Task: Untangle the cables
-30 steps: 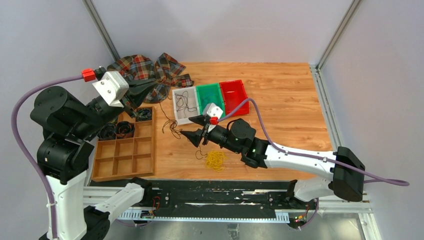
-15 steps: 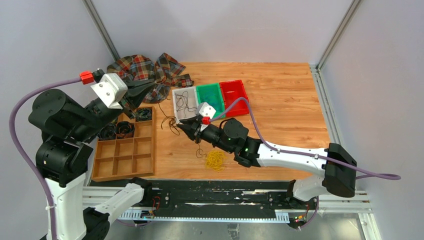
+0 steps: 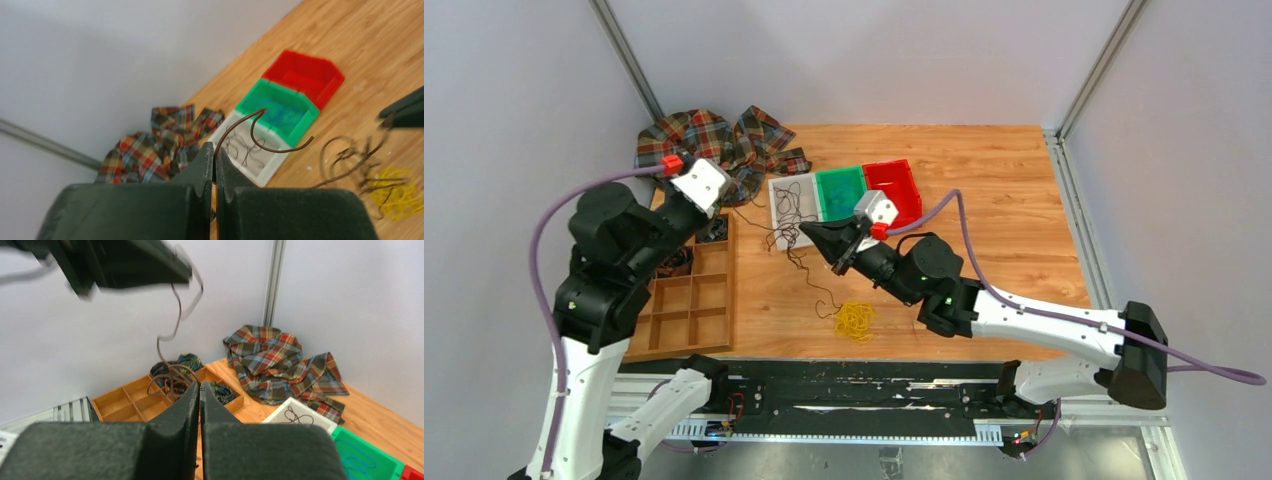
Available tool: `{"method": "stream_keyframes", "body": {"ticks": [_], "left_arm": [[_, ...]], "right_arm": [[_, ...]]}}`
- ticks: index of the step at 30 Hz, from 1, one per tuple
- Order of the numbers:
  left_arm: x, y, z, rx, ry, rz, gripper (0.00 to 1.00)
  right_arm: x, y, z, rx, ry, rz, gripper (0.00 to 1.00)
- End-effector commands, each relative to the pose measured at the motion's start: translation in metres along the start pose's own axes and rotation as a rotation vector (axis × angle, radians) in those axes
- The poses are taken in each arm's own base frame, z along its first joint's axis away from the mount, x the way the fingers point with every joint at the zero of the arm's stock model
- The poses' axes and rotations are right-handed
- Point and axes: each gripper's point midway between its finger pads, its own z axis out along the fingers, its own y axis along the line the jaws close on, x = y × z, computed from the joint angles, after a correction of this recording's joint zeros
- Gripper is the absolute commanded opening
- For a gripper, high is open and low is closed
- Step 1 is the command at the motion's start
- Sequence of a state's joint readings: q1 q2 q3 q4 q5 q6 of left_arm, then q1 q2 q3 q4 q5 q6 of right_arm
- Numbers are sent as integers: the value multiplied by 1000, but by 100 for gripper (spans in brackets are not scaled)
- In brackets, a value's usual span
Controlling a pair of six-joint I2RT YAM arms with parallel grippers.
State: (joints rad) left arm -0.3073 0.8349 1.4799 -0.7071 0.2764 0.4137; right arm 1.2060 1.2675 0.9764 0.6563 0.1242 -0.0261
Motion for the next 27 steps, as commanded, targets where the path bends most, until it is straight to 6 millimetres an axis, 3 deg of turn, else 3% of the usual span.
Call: {"method": "stream_keyframes", "body": {"ticks": [1, 6, 7, 9, 13, 17, 20, 24, 27], "left_arm": [[38, 18, 1, -140, 84, 83, 1], [74, 16, 5, -158, 171, 104, 2], [76, 10, 5, -132, 179, 94, 11], [77, -11, 5, -14, 186, 69, 40], [54, -61, -6, 253, 101, -30, 75], [27, -87, -18, 405, 6, -87, 79], [20, -97, -19, 472, -23, -102, 77], [42, -114, -16, 553, 7, -104, 73], [62, -118, -13, 556, 32, -53, 62]], "right_arm": [[-23, -9, -12, 34, -36, 13, 1], [-24, -17, -21, 51, -14, 12, 1], [-24, -17, -21, 47, -5, 11, 1], [-25, -15, -18, 36, 16, 5, 1], [-23, -10, -11, 12, 47, -3, 0], [-18, -5, -4, -15, 85, -8, 0], [-16, 2, -1, -46, 95, 2, 1], [-17, 5, 1, -56, 96, 23, 1], [-19, 8, 1, -72, 93, 36, 1]]}}
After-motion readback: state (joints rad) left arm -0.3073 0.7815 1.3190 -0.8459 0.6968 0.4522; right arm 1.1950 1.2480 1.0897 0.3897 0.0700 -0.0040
